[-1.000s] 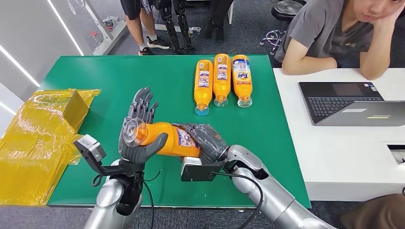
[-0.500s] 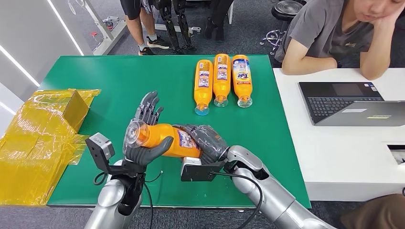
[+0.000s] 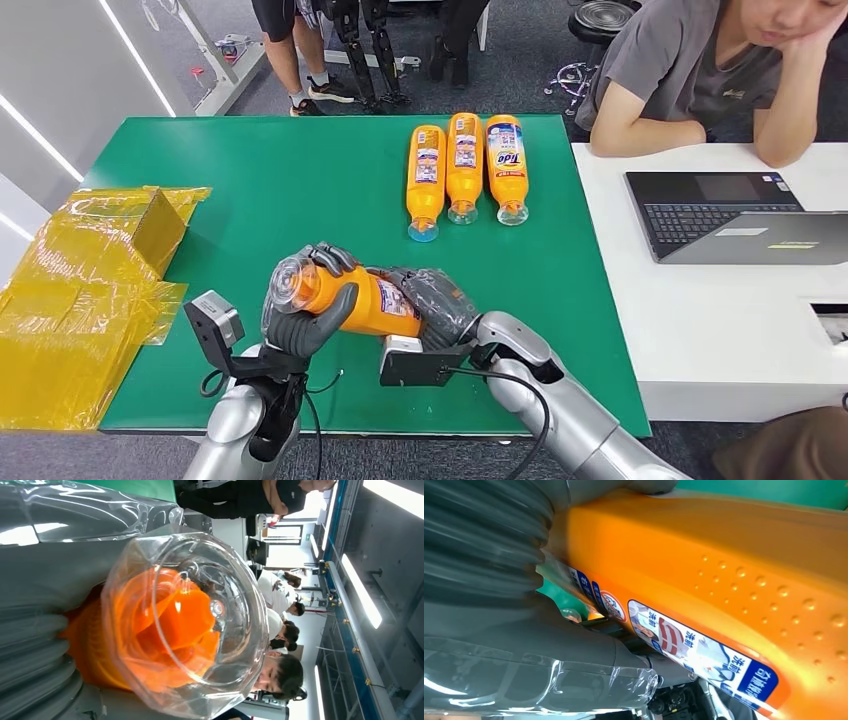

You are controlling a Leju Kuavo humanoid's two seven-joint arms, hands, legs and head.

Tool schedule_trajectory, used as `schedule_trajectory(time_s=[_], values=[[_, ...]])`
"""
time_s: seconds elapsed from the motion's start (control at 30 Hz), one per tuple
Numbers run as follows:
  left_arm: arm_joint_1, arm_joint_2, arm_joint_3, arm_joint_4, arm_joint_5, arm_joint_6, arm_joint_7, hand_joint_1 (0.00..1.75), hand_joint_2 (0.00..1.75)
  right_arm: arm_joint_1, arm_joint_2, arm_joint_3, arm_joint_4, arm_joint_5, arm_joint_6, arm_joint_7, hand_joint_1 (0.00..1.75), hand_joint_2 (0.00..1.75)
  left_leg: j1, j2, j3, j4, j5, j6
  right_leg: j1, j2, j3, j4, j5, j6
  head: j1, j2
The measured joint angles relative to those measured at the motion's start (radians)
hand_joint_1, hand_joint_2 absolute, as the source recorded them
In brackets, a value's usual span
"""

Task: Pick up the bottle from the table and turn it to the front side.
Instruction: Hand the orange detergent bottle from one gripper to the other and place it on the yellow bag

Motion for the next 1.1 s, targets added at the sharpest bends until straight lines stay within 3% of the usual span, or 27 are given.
schedule_trajectory(time_s=[0.4,0.53,0.57,0.83,0.97,1.1], values=[[0.005,-0.001,0.000,0.000,0.000,0.006,-0.006,1.75,1.75,0.002,0.000,0.002,-0.003,0.018,-0.009,0.002,1.74,1.75,0.000,0.000,0.000,0.000,0.000,0.000,0.000,0.000,0.000,0.000,0.000,0.000,0.000,0.000],[0.005,-0.003,0.000,-0.003,-0.004,0.016,-0.008,1.75,1.75,0.009,0.002,0.002,-0.011,0.019,-0.052,0.011,0.06,1.75,0.000,0.000,0.000,0.000,0.000,0.000,0.000,0.000,0.000,0.000,0.000,0.000,0.000,0.000],[0.005,-0.003,0.000,-0.005,-0.006,0.020,-0.008,1.75,1.75,0.015,0.004,0.002,-0.015,0.014,-0.068,0.014,0.00,1.75,0.000,0.000,0.000,0.000,0.000,0.000,0.000,0.000,0.000,0.000,0.000,0.000,0.000,0.000],[0.020,-0.005,0.000,-0.021,-0.011,0.061,-0.001,1.75,1.75,0.108,0.028,-0.027,-0.105,-0.092,-0.278,-0.016,0.00,1.75,0.000,0.000,0.000,0.000,0.000,0.000,0.000,-0.001,0.000,0.000,0.000,0.000,0.000,0.000],[0.032,-0.002,0.004,-0.025,-0.012,0.102,0.002,1.75,1.75,0.166,0.042,-0.048,-0.190,-0.233,-0.371,-0.075,0.00,1.75,0.000,0.000,-0.001,0.000,0.000,0.000,0.000,0.000,0.000,0.000,0.000,0.000,0.000,0.000],[0.042,0.010,0.014,-0.031,-0.019,0.136,-0.006,1.75,1.75,0.214,0.052,-0.053,-0.280,-0.291,-0.400,-0.097,0.00,1.75,0.000,0.000,0.000,0.000,0.000,0.000,0.000,0.000,0.000,0.000,0.000,0.000,0.000,0.000]])
